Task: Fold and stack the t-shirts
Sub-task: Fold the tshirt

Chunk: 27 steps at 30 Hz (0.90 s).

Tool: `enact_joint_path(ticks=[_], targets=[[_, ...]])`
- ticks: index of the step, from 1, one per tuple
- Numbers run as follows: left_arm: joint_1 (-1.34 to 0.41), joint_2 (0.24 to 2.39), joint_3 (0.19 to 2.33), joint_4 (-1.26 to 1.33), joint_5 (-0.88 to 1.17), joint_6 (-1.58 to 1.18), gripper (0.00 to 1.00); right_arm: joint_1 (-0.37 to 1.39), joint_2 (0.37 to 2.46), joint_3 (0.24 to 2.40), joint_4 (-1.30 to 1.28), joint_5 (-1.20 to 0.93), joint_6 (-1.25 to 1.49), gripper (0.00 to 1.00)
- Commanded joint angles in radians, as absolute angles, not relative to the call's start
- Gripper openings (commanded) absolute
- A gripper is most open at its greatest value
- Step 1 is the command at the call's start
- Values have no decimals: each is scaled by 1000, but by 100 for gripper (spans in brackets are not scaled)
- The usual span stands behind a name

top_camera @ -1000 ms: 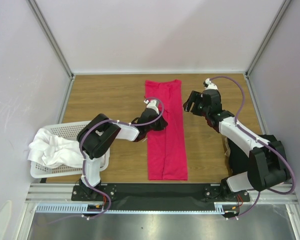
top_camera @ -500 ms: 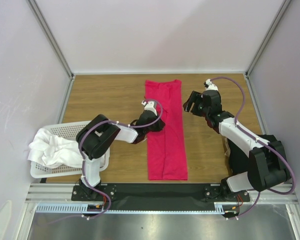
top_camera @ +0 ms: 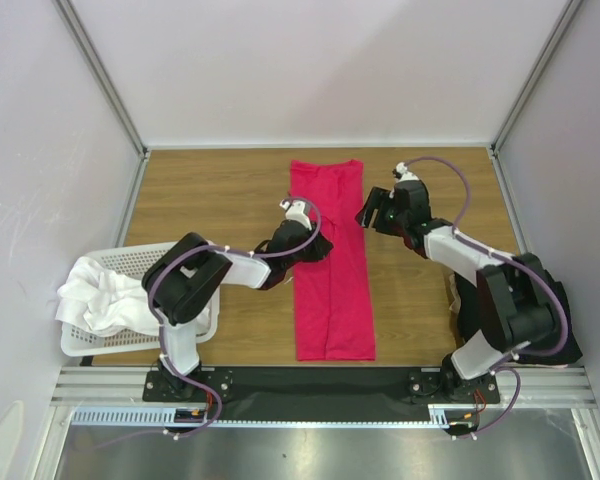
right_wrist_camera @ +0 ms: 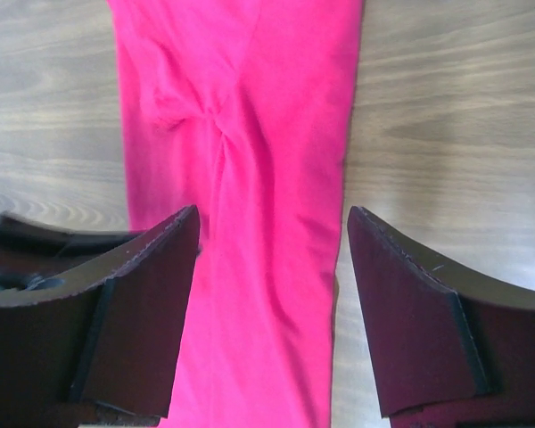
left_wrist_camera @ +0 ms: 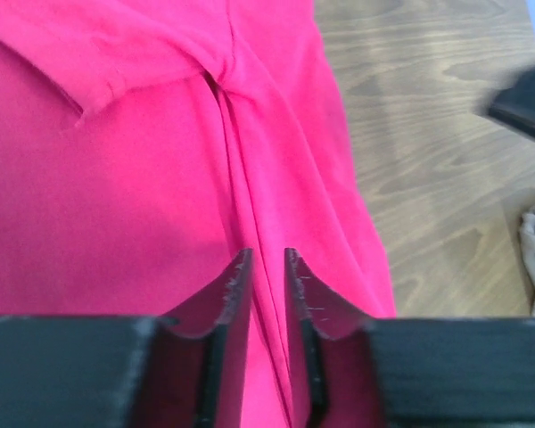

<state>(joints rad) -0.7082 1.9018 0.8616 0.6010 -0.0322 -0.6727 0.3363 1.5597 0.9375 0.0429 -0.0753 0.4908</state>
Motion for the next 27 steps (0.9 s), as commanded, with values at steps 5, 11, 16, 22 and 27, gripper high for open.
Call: enact_joint_path(ticks=[5, 11, 16, 22, 27], targets=[[-703, 1815, 761, 689, 28, -709, 36, 351, 1736, 1075, 152, -176, 462, 71], [-704, 1848, 742, 756, 80, -742, 36, 354, 1798, 1092, 181, -173, 483, 66], [-716, 1864, 755, 772, 94, -749, 35, 356, 1825, 1085, 189, -160, 488, 61], [-719, 1882, 761, 765, 87, -752, 34, 356, 1853, 1078, 192, -147, 506, 48], [-719, 1904, 767, 767, 83, -753, 34, 354, 1855, 1072, 187, -130, 509, 31]])
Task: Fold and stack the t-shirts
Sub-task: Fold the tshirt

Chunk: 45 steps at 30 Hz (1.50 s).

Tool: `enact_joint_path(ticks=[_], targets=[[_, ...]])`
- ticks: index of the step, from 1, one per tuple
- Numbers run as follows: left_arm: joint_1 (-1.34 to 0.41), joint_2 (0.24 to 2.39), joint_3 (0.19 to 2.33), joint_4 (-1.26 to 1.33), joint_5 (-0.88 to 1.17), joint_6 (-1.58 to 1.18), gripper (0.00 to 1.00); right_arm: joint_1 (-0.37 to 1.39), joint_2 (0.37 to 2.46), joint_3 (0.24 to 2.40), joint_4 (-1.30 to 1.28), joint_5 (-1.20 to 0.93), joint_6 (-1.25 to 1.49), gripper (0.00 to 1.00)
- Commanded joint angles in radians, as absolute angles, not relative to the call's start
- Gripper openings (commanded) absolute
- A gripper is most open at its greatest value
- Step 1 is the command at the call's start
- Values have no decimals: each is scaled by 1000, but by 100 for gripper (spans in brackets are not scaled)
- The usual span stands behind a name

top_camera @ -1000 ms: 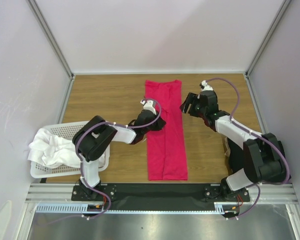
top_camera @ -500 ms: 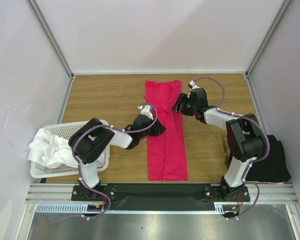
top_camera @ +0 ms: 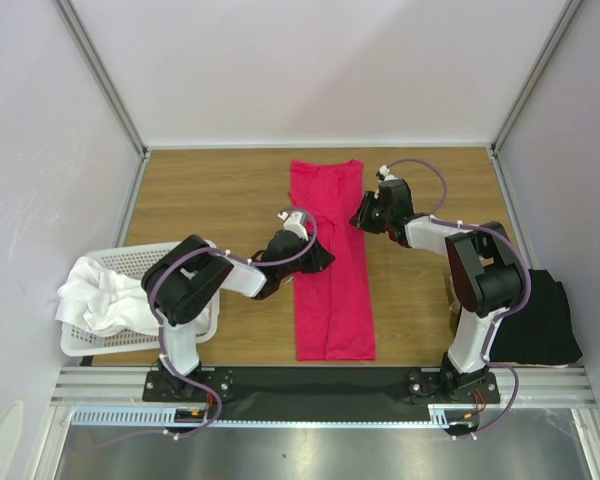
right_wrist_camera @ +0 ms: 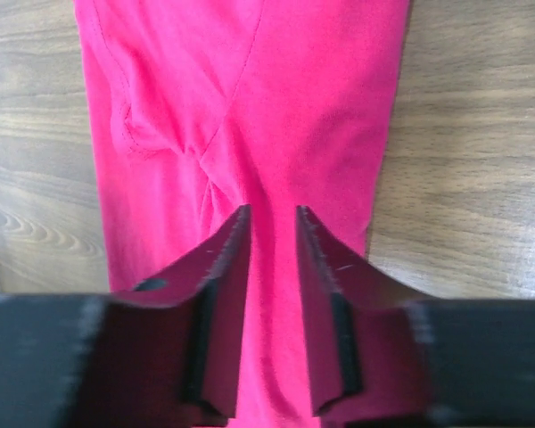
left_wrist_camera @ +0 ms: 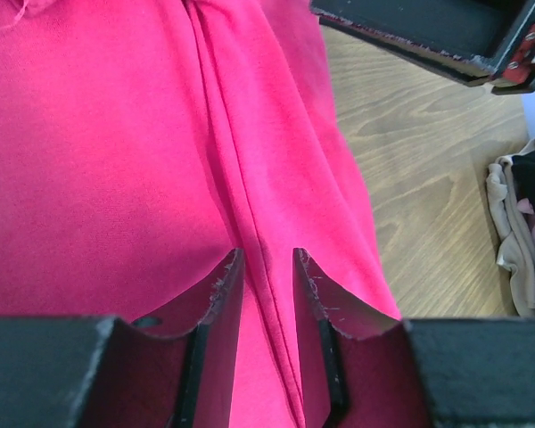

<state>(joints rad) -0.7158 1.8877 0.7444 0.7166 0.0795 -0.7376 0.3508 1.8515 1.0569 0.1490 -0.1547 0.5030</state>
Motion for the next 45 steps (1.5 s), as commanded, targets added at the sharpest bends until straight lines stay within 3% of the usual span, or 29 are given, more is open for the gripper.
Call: enact_joint_path(ticks=[1, 7, 16, 21, 30, 45], targets=[[-719, 1907, 769, 769, 86, -753, 34, 354, 1856, 1072, 184, -127, 511, 28], [-724, 1927, 784, 776, 92, -756, 32, 353, 1871, 1063, 179, -109, 517, 0], [-726, 1931, 792, 781, 91, -758, 27, 353, 1896, 1057, 175, -103, 518, 0], [-727, 1928, 788, 781, 86, -759, 13, 353, 1904, 1049, 173, -91, 520, 0], [-726, 1918, 785, 781, 75, -758, 0, 351, 1907, 1040, 175, -77, 515, 0], [-726, 1838, 724, 802, 25, -769, 0, 345, 1917, 1040, 164, -48, 505, 0]])
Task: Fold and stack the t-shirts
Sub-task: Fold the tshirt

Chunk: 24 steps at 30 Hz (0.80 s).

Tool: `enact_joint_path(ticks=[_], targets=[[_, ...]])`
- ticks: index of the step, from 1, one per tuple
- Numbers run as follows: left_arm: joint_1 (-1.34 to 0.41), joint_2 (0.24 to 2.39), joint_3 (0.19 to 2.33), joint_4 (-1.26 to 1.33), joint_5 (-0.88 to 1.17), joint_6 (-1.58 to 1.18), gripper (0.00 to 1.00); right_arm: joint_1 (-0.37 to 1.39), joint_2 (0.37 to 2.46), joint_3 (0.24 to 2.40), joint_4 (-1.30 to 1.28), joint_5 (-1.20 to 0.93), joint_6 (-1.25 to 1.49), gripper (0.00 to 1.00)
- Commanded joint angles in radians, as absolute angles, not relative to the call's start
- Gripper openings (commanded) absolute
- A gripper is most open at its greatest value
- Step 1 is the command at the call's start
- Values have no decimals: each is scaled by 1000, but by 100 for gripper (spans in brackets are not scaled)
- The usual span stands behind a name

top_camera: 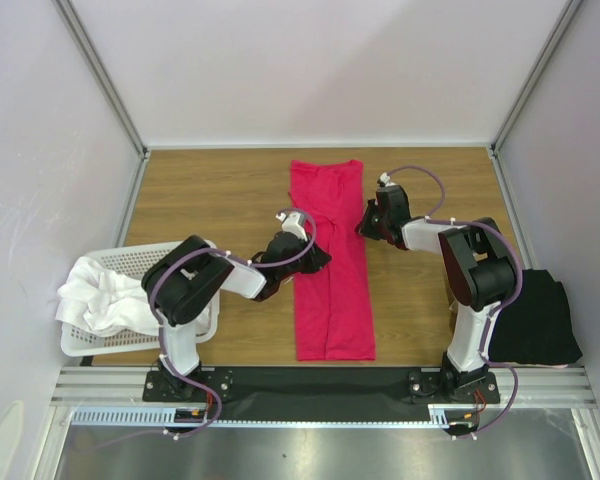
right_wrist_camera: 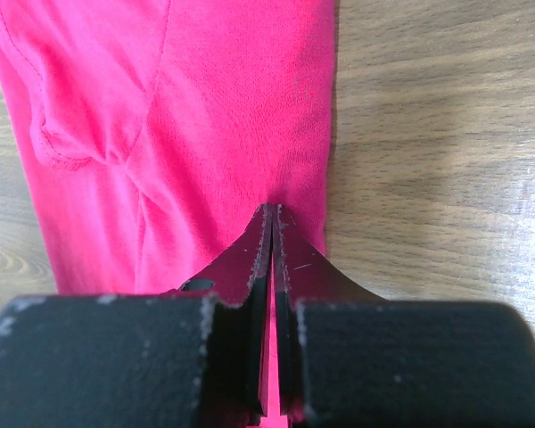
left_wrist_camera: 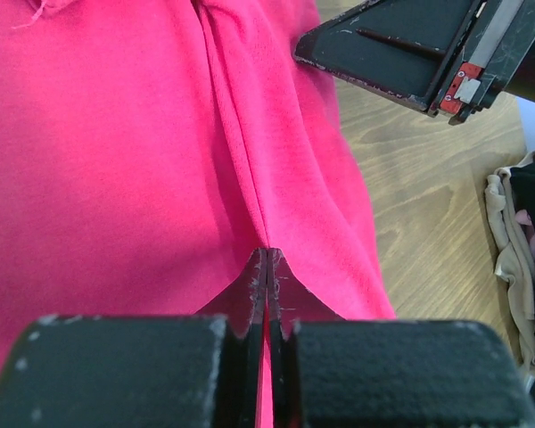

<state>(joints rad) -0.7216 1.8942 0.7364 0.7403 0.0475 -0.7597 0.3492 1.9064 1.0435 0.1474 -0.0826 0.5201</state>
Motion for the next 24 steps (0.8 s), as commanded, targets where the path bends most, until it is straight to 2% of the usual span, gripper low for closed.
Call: enact_joint_path(ticks=[1, 19, 21, 22, 24], targets=[[-726, 1838, 723, 802, 23, -767, 0, 345, 1919, 1042, 163, -48, 505, 0], [-726, 1813, 681, 799, -11, -764, 1, 344, 1925, 1045, 163, -41, 503, 0], [-727, 1812, 683, 805, -8, -758, 6, 345, 1925, 1046, 161, -46, 503, 0], [-727, 1810, 687, 805, 17, -747, 21, 344, 1927, 1046, 161, -48, 503, 0], [-730, 1789, 686, 799, 20, -738, 27, 347, 1922, 1048, 160, -49, 502, 0]])
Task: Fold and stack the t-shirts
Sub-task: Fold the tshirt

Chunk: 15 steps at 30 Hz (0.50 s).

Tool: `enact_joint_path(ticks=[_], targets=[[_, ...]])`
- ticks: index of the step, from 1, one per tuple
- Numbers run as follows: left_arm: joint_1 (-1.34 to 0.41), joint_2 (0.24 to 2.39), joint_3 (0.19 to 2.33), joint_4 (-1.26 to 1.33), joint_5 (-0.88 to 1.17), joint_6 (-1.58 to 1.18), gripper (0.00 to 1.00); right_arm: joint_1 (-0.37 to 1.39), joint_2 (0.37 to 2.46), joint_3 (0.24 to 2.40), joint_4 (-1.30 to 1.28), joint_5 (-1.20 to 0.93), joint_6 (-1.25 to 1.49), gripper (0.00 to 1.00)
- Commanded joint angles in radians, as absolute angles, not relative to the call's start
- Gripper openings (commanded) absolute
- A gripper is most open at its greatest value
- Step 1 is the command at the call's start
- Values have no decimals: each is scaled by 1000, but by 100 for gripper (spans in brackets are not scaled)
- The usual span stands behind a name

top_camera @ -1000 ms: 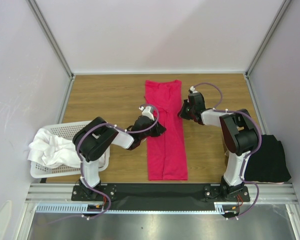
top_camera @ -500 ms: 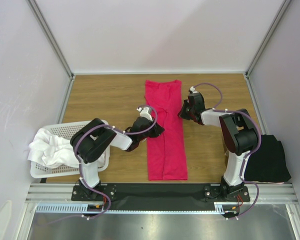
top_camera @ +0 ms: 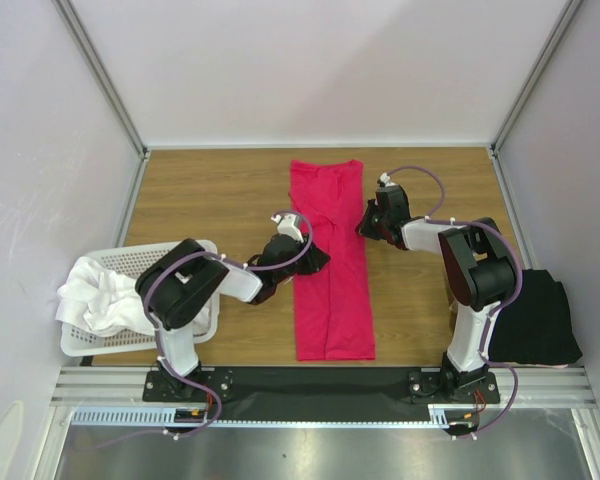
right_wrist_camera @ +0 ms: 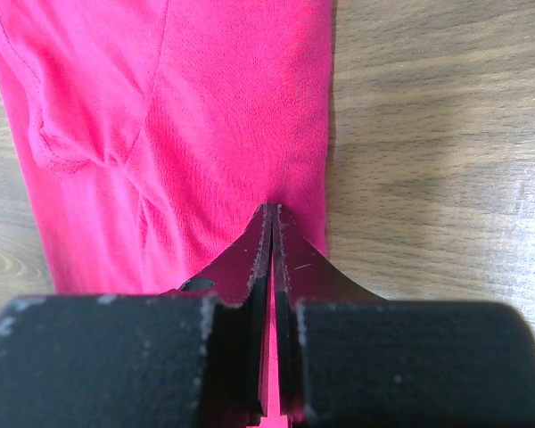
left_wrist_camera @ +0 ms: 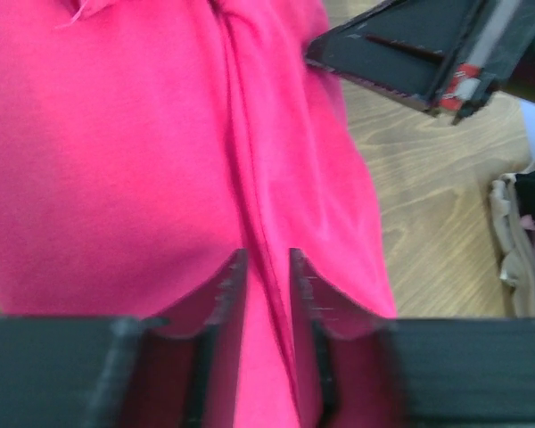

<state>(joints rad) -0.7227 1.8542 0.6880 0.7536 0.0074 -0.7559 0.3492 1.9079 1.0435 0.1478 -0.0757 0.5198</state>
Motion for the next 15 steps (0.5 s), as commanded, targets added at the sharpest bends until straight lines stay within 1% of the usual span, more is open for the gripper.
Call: enact_joint_path(ticks=[1, 4, 7, 11, 15], targets=[[-735, 1778, 681, 796, 15, -727, 33, 348, 1918, 1048, 158, -51, 502, 0], [-752, 1711, 663, 746, 3, -695, 38, 348, 1913, 1048, 155, -52, 499, 0], [-787, 1642, 621, 692, -47, -689, 40, 347, 1908, 1048, 150, -48, 495, 0], [-862, 1606, 562, 689, -83, -732, 40, 350, 1899, 1042, 150, -49, 497, 0], [-925, 1624, 515, 712, -107, -785, 40, 354, 1891, 1040, 147, -44, 492, 0]])
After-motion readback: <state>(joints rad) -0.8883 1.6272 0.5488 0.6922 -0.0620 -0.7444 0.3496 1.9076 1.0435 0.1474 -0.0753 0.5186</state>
